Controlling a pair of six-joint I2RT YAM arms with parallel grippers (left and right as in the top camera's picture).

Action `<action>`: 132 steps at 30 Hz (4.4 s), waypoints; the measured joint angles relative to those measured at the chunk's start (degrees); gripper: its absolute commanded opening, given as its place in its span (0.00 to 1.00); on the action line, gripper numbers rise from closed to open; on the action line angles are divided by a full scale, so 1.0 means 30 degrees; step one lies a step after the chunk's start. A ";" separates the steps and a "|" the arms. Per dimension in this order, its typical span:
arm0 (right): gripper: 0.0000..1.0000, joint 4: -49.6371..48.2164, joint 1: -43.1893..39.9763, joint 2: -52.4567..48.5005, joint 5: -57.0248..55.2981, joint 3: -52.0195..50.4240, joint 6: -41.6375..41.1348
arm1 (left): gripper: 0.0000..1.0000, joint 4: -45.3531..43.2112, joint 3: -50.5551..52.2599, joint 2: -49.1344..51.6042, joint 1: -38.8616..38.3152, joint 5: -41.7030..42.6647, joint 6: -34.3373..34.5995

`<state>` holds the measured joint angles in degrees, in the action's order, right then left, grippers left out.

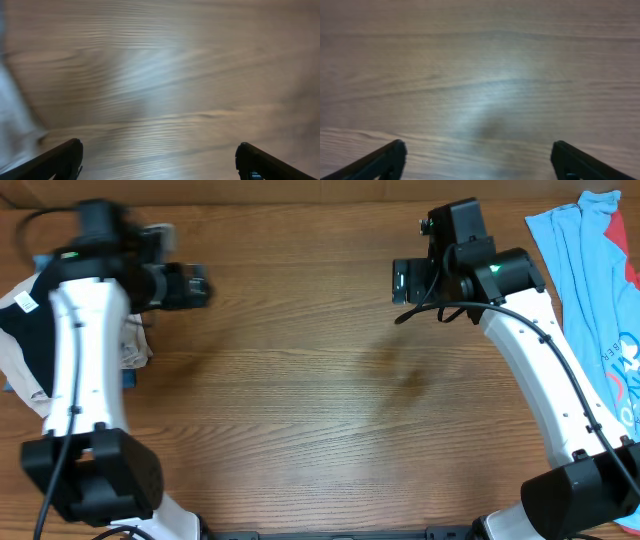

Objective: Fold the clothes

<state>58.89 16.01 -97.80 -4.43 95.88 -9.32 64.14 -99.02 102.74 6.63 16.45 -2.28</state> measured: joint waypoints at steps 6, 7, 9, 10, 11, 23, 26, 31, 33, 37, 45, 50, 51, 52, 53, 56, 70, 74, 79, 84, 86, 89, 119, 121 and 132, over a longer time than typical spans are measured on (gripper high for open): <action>1.00 0.0954 -0.1872 -0.0102 0.2994 0.0000 0.0758 | 1.00 0.2280 -0.0007 0.0000 -0.2863 -0.0765 -0.0270; 1.00 0.1413 -0.2178 -0.0102 0.3286 0.0000 0.0743 | 1.00 0.2856 -0.0007 0.0000 -0.2863 -0.0860 -0.0262; 1.00 0.2484 -0.2863 -0.0102 0.3810 0.0000 0.0612 | 1.00 0.4109 -0.0007 0.0000 -0.2820 -0.1042 -0.0255; 1.00 0.2922 -0.3147 -0.0102 0.3978 0.0000 0.0539 | 1.00 0.4473 -0.0007 -0.0022 -0.2790 -0.1122 -0.0255; 0.99 0.3410 -0.3453 -0.0102 0.4116 0.0000 0.0481 | 1.00 0.4707 -0.0007 -0.0036 -0.2790 -0.1166 -0.0240; 1.00 0.0882 -0.3789 0.5217 0.4714 -0.4685 0.0124 | 1.00 0.2812 0.2222 -0.8233 -0.2798 -0.1982 -0.0204; 1.00 -0.1464 -0.3789 0.8976 0.4707 -0.7708 0.0109 | 1.00 0.0714 0.5166 -1.1788 -0.2798 -0.2310 -0.0051; 1.00 -0.2790 -0.3781 1.4469 0.4131 -1.1839 0.0109 | 1.00 -0.2251 1.0601 -1.6706 -0.2798 -0.4532 0.1763; 1.00 -0.2747 -0.3789 1.6028 0.3883 -1.2794 0.0109 | 1.00 -0.3453 1.2604 -1.8258 -0.2798 -0.5340 0.2251; 1.00 -0.1974 -0.3789 1.7245 0.3723 -1.3267 0.0109 | 1.00 -0.4248 1.4695 -1.9467 -0.2798 -0.6084 0.2747; 1.00 -0.1115 -0.3789 1.6895 0.3599 -1.3362 0.0102 | 1.00 -0.1647 1.5642 -1.8833 -0.2798 -0.6513 0.2951; 1.00 -0.1107 -0.3789 1.6400 0.3592 -1.3362 0.0109 | 1.00 -0.1435 1.5642 -1.8251 -0.2798 -0.6579 0.3089; 1.00 -0.1115 -0.3789 1.6269 0.3592 -1.3362 0.0117 | 1.00 -0.1435 1.5642 -1.8119 -0.2798 -0.6579 0.3089; 1.00 -0.1115 -0.3789 1.6138 0.3585 -1.3362 0.0117 | 1.00 -0.1435 1.5642 -1.8017 -0.2798 -0.6579 0.3096; 1.00 -0.1107 -0.3789 1.5985 0.3585 -1.3362 0.0109 | 1.00 -0.1435 1.5642 -1.7923 -0.2798 -0.6579 0.3111; 1.00 -0.1107 -0.3789 1.5402 0.3570 -1.3362 0.0109 | 1.00 -0.1435 1.5642 -1.7544 -0.2798 -0.6579 0.3140; 1.00 -0.2091 -0.3789 1.5752 0.2127 -1.4178 0.0415 | 1.00 -0.1428 1.5642 -1.5642 -0.2798 -0.6586 0.3147; 1.00 -0.4692 -0.3789 1.8717 0.1836 -1.6546 0.1027 | 1.00 -0.1428 1.5642 -1.5176 -0.2798 -0.6586 0.3147; 1.00 -0.8218 -0.3789 2.4261 0.1792 -2.1937 0.1392 | 1.00 -0.1428 1.5642 -1.4455 -0.2798 -0.6594 0.3147; 1.00 -1.0061 -0.3789 2.9099 0.1887 -2.5631 0.1501 | 1.00 -0.1428 1.5657 -1.3901 -0.2798 -0.6586 0.3147; 1.00 -1.0826 -0.3789 3.0133 0.1880 -2.6410 0.1566 | 1.00 -0.1435 1.5657 -1.3763 -0.2798 -0.6586 0.3147; 1.00 -1.3056 -0.3789 3.1532 0.1894 -2.7729 0.1887 | 1.00 -0.1435 1.5657 -1.3588 -0.2798 -0.6586 0.3147; 1.00 -1.7923 -0.3789 3.2370 0.1887 -3.1612 0.3126 | 1.00 -0.1435 1.5664 -1.3522 -0.2798 -0.6594 0.3147; 1.00 -1.7915 -0.3789 3.2370 0.1894 -3.1612 0.3126 | 1.00 -0.1435 1.5664 -1.3522 -0.2798 -0.6586 0.3147; 1.00 -1.7923 -0.3789 3.2370 0.1887 -3.1612 0.3126 | 1.00 -0.1435 1.5664 -1.3522 -0.2798 -0.6594 0.3147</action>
<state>5.13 4.64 -0.69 1.23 1.04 0.05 59.83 -52.03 62.17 -1.76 -3.33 7.16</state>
